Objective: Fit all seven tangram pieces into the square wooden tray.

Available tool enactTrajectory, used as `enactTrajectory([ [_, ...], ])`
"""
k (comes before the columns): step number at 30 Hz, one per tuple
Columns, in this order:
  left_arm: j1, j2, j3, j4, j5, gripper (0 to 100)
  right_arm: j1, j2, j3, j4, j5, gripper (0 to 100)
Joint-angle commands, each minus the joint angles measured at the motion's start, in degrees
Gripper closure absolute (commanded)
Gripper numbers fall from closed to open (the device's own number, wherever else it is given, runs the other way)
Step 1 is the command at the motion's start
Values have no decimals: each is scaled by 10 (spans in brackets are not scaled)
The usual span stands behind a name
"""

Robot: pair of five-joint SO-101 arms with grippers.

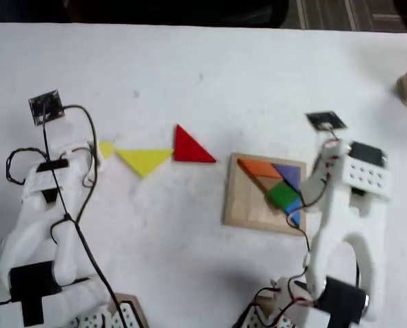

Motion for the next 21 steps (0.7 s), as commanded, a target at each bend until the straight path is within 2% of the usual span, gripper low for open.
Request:
enactTrajectory([
  [1, 53, -6, -6, 3, -25, 677, 65, -88, 38, 0, 6, 767],
  [3, 73, -6, -3, 3, -31, 705, 120, -134, 61, -25, 6, 824],
  [6, 123, -22, -6, 44, -33, 816, 218, -186, 101, -89, 12, 887],
  [9, 204, -80, -5, 101, -34, 919, 316, -205, 148, -160, 83, 896],
  [13, 335, -158, -4, 160, -34, 937, 412, -186, 185, -231, 146, 899],
  [16, 429, -183, -9, 151, -31, 939, 467, -149, 191, -293, 152, 900],
  [21, 582, -173, -1, 64, -31, 940, 512, -77, 187, -368, 155, 900],
])
